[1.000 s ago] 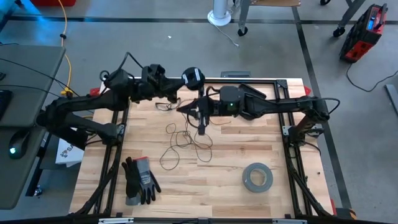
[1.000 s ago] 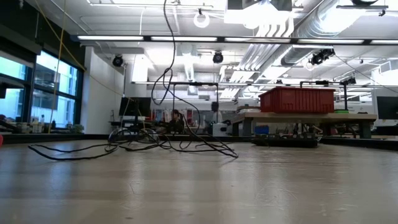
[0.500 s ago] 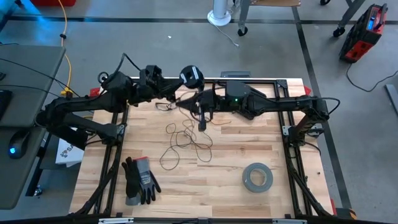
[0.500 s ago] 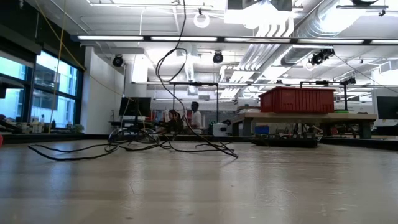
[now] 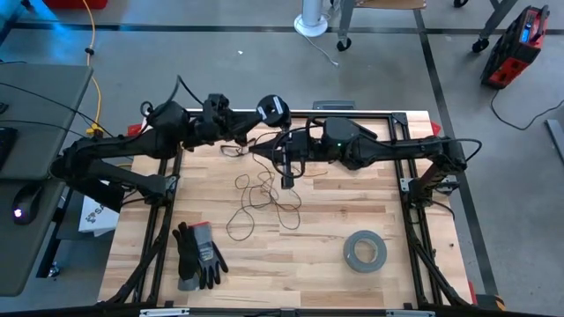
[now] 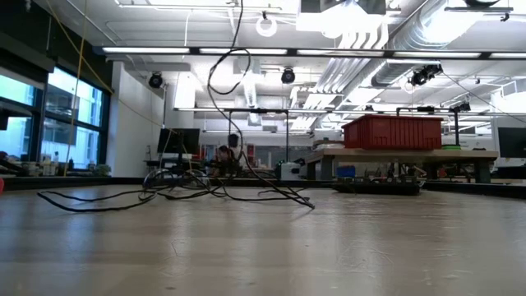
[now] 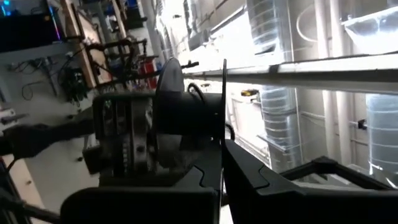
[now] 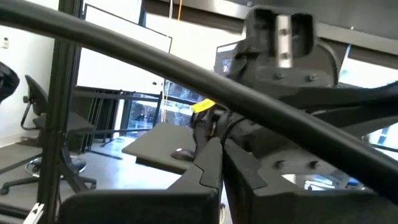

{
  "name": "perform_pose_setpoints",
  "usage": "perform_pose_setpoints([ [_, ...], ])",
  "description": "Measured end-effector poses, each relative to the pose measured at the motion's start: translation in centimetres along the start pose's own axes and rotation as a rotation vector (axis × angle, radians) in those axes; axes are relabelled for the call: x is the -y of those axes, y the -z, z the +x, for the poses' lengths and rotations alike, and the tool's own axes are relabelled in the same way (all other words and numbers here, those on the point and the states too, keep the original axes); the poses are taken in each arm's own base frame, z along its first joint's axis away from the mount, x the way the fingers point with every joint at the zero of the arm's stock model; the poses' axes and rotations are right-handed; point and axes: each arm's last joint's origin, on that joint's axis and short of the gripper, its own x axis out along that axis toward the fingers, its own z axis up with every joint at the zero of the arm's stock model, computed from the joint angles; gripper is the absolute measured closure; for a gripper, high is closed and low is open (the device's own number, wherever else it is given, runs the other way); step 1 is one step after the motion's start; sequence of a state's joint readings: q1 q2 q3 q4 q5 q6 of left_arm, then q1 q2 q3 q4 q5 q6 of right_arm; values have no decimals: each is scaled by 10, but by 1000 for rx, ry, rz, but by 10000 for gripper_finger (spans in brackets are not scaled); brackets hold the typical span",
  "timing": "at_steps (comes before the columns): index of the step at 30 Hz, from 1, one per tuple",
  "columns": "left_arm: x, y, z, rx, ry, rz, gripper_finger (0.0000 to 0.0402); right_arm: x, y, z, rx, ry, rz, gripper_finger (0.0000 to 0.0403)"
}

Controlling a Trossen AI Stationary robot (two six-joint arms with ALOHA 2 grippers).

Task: Coil cords
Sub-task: Coil the black wire on the black spool

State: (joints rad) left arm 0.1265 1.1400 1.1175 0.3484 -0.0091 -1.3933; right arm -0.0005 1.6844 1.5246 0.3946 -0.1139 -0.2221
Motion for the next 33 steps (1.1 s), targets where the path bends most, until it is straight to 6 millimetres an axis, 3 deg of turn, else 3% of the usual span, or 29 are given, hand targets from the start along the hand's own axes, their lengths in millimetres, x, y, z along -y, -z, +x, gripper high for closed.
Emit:
perform_pose_setpoints([
  [9, 1, 11, 0, 9, -8, -61, 401, 9, 2, -1, -16, 61, 7, 403],
  [20, 7, 13, 0, 43, 55, -103, 401, 8, 5, 2, 0, 82, 10, 403],
  [25, 8, 17, 0, 26, 57, -166, 401, 9, 1, 2, 36, 130, 13, 403],
  [33, 17, 29, -3, -22, 119, -288, 401, 18, 11, 4, -3, 217, -33, 403],
])
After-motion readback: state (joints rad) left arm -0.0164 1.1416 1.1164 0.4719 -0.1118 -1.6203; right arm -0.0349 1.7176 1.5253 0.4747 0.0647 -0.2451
